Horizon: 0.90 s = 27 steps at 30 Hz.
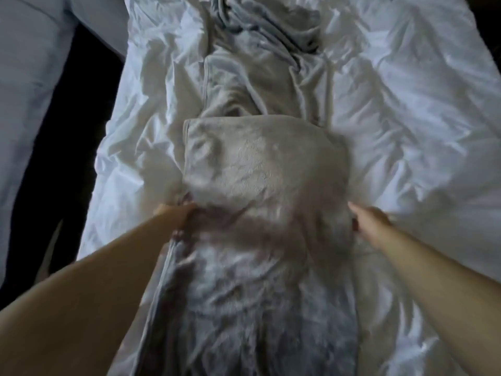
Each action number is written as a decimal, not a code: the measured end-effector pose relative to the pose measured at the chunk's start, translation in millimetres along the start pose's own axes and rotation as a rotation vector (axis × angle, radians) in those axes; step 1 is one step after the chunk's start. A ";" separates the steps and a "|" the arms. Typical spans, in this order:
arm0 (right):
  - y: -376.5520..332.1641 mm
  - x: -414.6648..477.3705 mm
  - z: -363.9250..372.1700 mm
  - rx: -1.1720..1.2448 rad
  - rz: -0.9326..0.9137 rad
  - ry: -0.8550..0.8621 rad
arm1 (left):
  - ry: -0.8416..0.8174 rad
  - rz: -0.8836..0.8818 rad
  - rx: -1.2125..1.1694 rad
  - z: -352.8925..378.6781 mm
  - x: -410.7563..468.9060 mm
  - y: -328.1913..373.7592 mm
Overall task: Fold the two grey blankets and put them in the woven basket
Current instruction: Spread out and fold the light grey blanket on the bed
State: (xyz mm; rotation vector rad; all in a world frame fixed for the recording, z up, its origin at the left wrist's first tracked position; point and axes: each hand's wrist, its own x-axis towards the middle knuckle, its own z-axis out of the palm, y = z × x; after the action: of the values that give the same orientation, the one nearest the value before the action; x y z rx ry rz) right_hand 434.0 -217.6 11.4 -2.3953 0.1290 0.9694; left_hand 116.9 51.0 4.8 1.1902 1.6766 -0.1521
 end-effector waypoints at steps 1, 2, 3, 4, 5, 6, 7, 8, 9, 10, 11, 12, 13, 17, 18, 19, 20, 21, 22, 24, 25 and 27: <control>34.1 -12.1 14.7 -0.003 0.088 -0.040 | 0.001 -0.081 0.015 12.0 -5.4 -35.3; 63.0 -27.6 29.2 0.067 0.199 -0.136 | -0.003 -0.146 0.052 23.6 -13.2 -66.4; 81.9 -43.3 41.3 0.126 0.303 -0.256 | -0.021 -0.189 0.082 34.3 -21.7 -89.3; 91.5 -53.9 50.7 0.147 0.325 -0.342 | -0.042 -0.196 0.090 42.0 -27.4 -101.5; 90.8 -55.2 55.9 0.153 0.277 -0.351 | -0.048 -0.160 0.088 46.6 -29.0 -104.0; 82.5 -47.2 59.0 0.147 0.168 -0.292 | -0.031 -0.085 0.090 46.4 -25.1 -98.4; 66.2 -34.8 57.6 0.140 0.070 -0.194 | 0.010 0.005 0.089 43.4 -18.4 -85.6; 44.7 -23.0 53.2 0.149 -0.010 -0.073 | 0.071 0.077 0.073 37.3 -11.1 -67.3; 19.0 -15.7 44.2 0.203 -0.065 0.010 | 0.139 0.131 0.031 29.8 -3.2 -45.5; -3.7 -7.5 35.1 0.305 -0.109 0.033 | 0.180 0.156 -0.022 21.4 4.0 -23.8; -20.7 2.0 26.0 0.378 -0.136 0.006 | 0.183 0.160 -0.082 14.2 9.8 -7.4; -30.2 8.7 19.0 0.430 -0.137 -0.055 | 0.155 0.136 -0.131 9.9 13.4 2.3; -32.9 12.0 13.5 0.401 -0.107 -0.121 | 0.100 0.092 -0.144 8.3 12.2 4.5; 17.4 -1.5 10.4 0.099 0.048 -0.289 | -0.090 -0.085 0.043 10.1 -7.8 -44.0; 42.5 -6.2 12.4 0.060 0.074 -0.286 | -0.109 -0.101 0.061 12.2 -13.6 -64.4; 69.4 -12.4 14.2 0.047 0.115 -0.291 | -0.108 -0.103 0.060 14.8 -21.0 -84.0; 96.3 -20.4 16.0 0.054 0.158 -0.303 | -0.082 -0.079 0.069 16.9 -28.4 -102.4; 121.1 -29.0 18.0 0.048 0.190 -0.298 | -0.039 -0.032 0.106 18.8 -35.2 -118.9; 143.0 -37.8 20.4 0.038 0.210 -0.289 | 0.000 0.013 0.166 20.0 -40.1 -132.6; 174.5 -54.2 23.9 0.080 0.239 -0.270 | 0.056 0.049 0.301 20.8 -51.3 -150.9; 184.0 -61.7 25.0 0.116 0.241 -0.267 | 0.079 0.053 0.352 20.9 -56.5 -156.9; 193.4 -71.2 25.0 0.183 0.237 -0.273 | 0.112 0.037 0.337 21.0 -66.0 -166.8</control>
State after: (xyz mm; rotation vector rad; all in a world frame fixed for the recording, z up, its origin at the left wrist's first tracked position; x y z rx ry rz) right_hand 311.6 -376.0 -43.4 -2.0917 0.3889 1.3226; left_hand 3.4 -86.5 -23.7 1.5021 1.7719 -0.3620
